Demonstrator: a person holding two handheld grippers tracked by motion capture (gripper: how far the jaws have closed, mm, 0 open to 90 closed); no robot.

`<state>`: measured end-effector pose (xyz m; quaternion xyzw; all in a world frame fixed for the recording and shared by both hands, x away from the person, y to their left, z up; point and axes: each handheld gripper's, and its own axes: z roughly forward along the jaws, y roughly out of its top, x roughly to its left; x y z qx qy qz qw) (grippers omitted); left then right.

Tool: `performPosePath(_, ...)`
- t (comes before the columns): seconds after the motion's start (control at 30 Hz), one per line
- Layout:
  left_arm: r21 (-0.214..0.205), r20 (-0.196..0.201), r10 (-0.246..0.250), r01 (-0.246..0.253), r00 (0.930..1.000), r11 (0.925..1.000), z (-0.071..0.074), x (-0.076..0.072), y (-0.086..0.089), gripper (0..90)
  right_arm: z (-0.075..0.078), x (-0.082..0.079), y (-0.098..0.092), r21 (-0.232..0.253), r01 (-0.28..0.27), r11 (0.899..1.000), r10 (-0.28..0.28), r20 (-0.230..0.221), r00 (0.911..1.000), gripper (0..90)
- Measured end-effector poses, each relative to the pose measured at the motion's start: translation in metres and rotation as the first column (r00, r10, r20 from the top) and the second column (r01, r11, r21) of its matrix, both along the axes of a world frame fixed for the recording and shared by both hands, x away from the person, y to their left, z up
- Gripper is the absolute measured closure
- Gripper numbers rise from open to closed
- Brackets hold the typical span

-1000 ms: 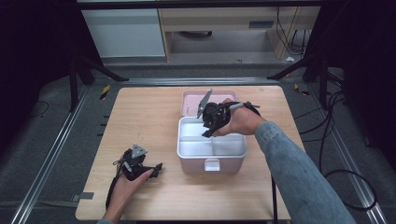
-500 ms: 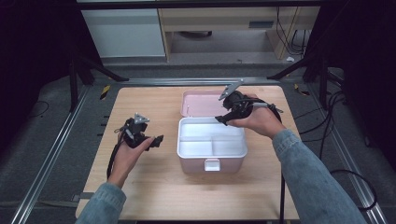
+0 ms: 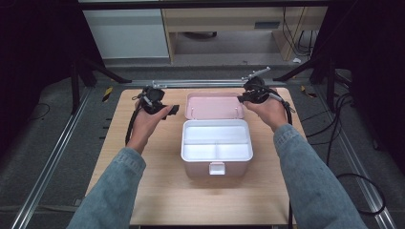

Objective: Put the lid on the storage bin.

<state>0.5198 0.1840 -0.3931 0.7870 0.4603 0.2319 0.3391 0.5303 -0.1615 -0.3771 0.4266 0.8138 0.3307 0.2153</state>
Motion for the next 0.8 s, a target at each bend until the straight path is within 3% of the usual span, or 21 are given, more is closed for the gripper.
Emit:
performPosePath(0.13, -0.007, 0.010, 0.013, -0.013, 0.9999, 0.9999, 0.001, 0.011, -0.009, 26.3, -0.008, 0.013, -0.001, 0.008, 0.042, 0.999, -0.042, -0.028, 0.9987, 70.4)
performPosePath(0.37, -0.049, -0.018, 0.026, -0.027, 0.9995, 0.9984, -0.019, 0.027, -0.023, 28.9, -0.027, 0.031, 0.002, 0.037, 0.103, 0.994, -0.101, -0.063, 0.9929, 63.7)
performPosePath(0.5, -0.044, -0.019, 0.020, -0.021, 0.9996, 0.9988, -0.024, 0.032, -0.032, 29.4, -0.036, 0.037, 0.003, 0.056, 0.130, 0.990, -0.126, -0.081, 0.9888, 60.7)
performPosePath(0.63, -0.036, -0.006, 0.025, -0.025, 0.9997, 0.9990, -0.027, 0.034, -0.037, 32.3, -0.041, 0.042, 0.004, 0.064, 0.147, 0.987, -0.140, -0.095, 0.9855, 61.0)
performPosePath(0.8, -0.029, -0.030, 0.046, -0.047, 0.9985, 0.9985, -0.036, 0.040, -0.038, 36.9, -0.050, 0.047, 0.002, 0.074, 0.178, 0.981, -0.169, -0.120, 0.9784, 67.3)
